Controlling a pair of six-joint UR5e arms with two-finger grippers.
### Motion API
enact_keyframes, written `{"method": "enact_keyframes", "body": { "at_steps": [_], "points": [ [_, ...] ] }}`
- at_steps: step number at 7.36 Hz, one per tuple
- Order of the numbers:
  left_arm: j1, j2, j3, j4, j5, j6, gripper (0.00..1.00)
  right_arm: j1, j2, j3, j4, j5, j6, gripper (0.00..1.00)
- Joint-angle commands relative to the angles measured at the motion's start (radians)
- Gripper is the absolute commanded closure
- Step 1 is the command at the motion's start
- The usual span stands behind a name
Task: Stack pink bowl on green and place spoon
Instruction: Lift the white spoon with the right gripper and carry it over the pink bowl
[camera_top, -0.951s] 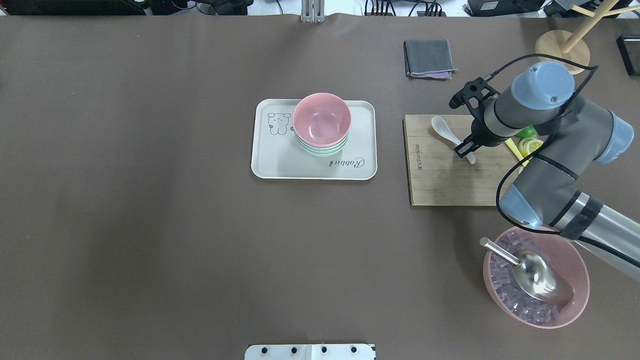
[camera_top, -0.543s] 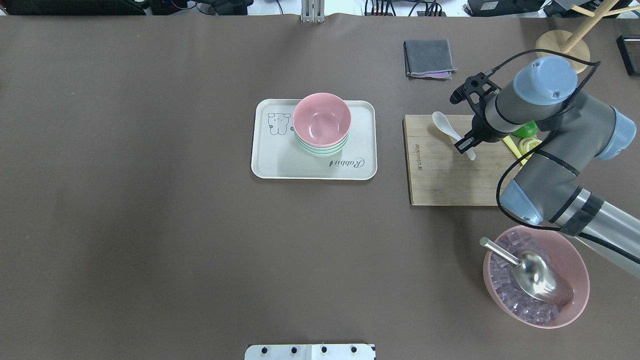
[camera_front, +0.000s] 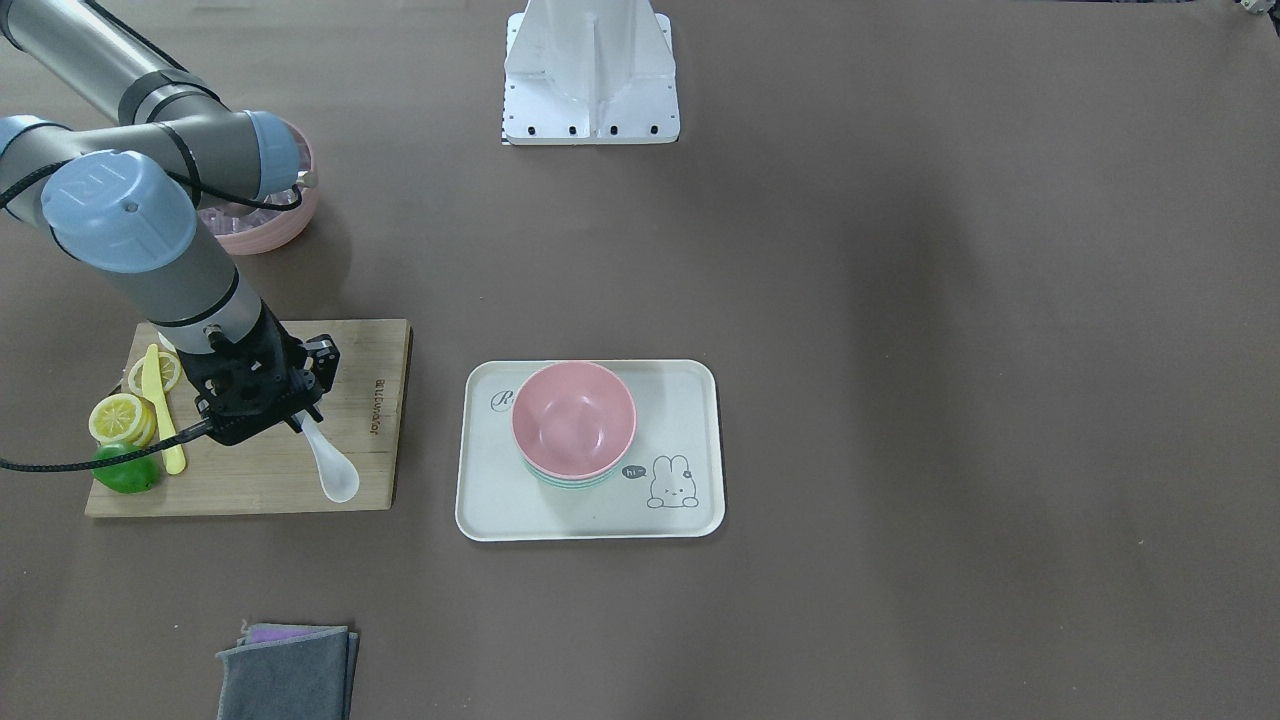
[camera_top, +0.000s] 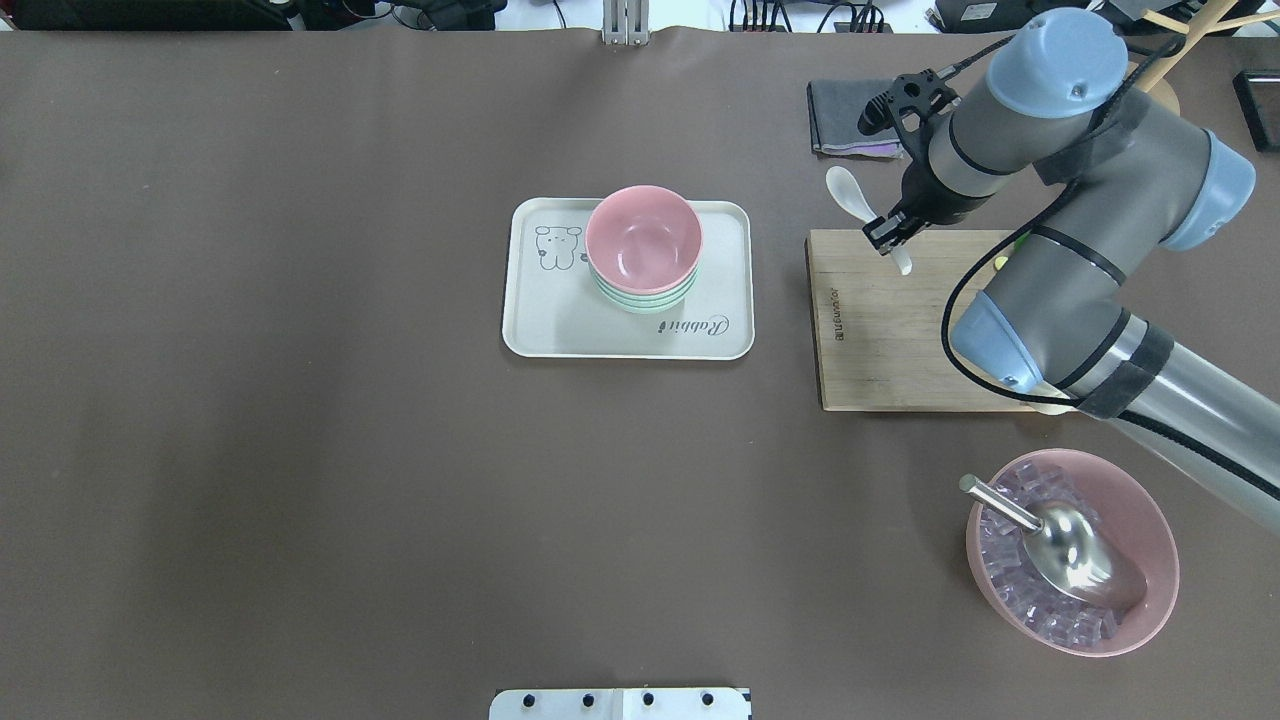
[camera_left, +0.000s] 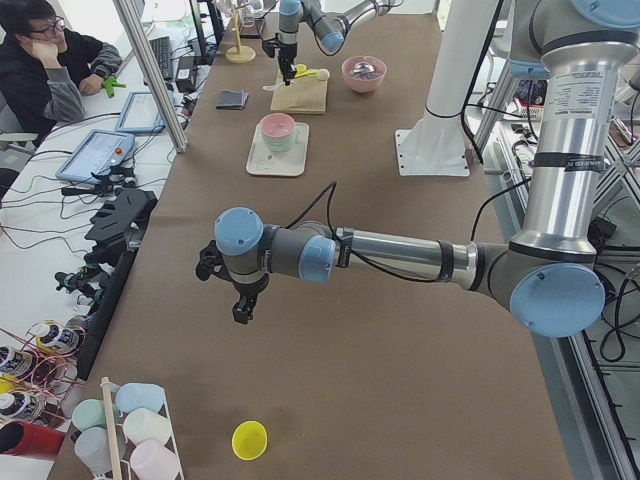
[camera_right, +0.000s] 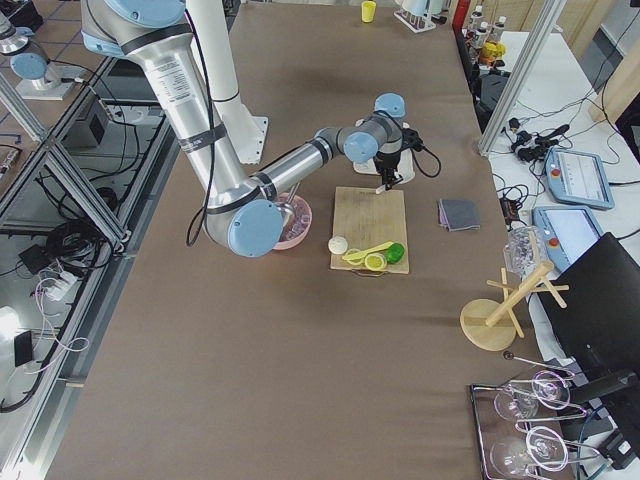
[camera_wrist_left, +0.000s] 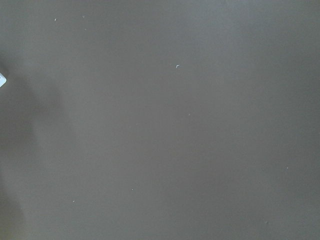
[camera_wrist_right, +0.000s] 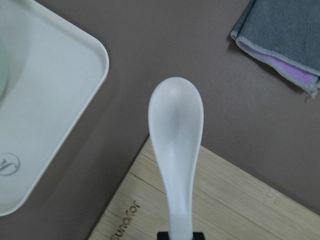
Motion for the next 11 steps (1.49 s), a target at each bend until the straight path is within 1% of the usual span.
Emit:
{"method": "enact_keyframes", "body": {
  "at_steps": [1, 2, 3, 4, 5, 6, 7, 11],
  "points": [
    [-0.067, 0.066, -0.076, 0.096, 0.066, 0.000, 0.01, -0.025, 0.098, 0.027, -0.095, -0.003, 0.134, 1.00],
    [-0.069, 0.099, -0.102, 0.095, 0.068, 0.000, 0.01, -0.063, 0.168, 0.021, -0.152, -0.009, 0.195, 1.00],
    [-0.069, 0.102, -0.103, 0.095, 0.066, 0.000, 0.01, -0.100, 0.243, 0.012, -0.225, -0.020, 0.278, 1.00],
    [-0.069, 0.102, -0.100, 0.095, 0.068, 0.000, 0.01, -0.161, 0.308, -0.005, -0.290, -0.076, 0.374, 1.00],
    [-0.069, 0.104, -0.098, 0.095, 0.068, 0.000, 0.01, -0.198, 0.383, -0.070, -0.309, -0.101, 0.460, 1.00],
    [-0.069, 0.104, -0.098, 0.095, 0.066, 0.000, 0.01, -0.222, 0.472, -0.192, -0.307, -0.108, 0.513, 1.00],
    [-0.067, 0.104, -0.095, 0.095, 0.068, 0.000, 0.01, -0.235, 0.511, -0.263, -0.304, -0.108, 0.532, 1.00],
    [-0.067, 0.113, -0.095, 0.090, 0.066, 0.000, 0.01, -0.232, 0.508, -0.283, -0.294, -0.138, 0.521, 1.00]
  ]
}}
